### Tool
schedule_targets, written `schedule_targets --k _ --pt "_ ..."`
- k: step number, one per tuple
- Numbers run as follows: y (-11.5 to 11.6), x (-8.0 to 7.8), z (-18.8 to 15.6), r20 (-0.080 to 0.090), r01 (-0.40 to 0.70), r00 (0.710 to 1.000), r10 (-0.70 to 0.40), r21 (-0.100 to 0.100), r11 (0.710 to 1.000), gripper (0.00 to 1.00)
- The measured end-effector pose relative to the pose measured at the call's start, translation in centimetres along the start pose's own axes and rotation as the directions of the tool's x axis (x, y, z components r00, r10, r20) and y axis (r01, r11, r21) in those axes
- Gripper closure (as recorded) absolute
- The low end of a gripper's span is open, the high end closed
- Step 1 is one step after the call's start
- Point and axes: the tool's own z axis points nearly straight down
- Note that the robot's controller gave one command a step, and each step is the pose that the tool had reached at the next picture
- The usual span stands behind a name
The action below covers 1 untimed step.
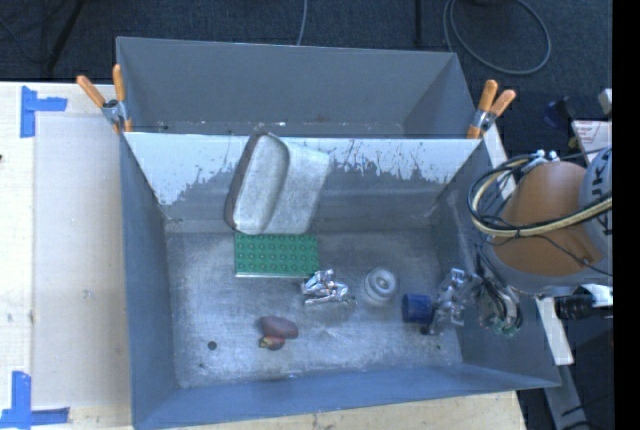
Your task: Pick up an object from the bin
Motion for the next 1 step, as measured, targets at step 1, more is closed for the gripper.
schedule_targets --k 1 --pt "0.29 0.16 -15.94 0.012 0.158 0.987 -0.158 0.002 0.987 1.0"
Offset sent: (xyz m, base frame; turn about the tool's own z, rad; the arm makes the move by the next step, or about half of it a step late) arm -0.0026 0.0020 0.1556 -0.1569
